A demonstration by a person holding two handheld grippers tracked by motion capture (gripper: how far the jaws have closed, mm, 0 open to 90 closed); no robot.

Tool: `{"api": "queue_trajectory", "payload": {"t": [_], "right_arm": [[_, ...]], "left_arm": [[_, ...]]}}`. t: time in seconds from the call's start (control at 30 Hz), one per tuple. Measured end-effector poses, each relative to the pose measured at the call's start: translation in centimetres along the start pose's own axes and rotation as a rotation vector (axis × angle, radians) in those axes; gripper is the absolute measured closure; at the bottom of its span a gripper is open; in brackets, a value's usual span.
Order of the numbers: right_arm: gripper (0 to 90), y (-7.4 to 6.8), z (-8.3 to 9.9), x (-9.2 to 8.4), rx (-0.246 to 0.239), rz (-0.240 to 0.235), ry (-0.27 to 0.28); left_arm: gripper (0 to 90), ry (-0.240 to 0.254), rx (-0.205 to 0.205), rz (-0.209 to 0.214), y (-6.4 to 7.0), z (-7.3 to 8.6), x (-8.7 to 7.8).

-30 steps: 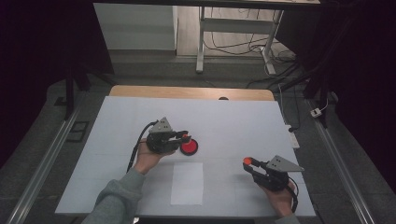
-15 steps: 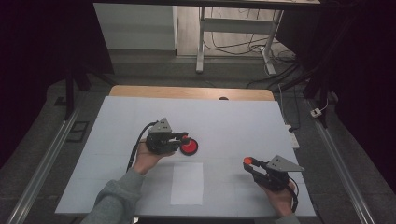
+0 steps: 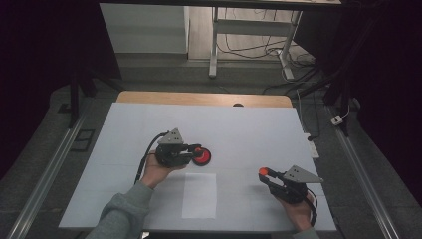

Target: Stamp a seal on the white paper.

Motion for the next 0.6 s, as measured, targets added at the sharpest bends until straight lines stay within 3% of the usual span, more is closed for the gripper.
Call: {"api": "queue_trajectory", "payload": {"t": [0.6], "right_arm": [[64.8,0.0,0.0,0.0,0.001,0.0,0.0]], "left_arm": [[73.1,-0.01,0.015,0.032,1.3,0.6,-0.5]]}}
Point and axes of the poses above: each handheld gripper's, and its own axes: x roughly forward along the jaws, z roughly out of its underside, y roughly to its right, the point moved 6 cm from there along x, roughly forward along the jaws, and after that the axes turned 12 degrees about -y, right-handed, at the moved point
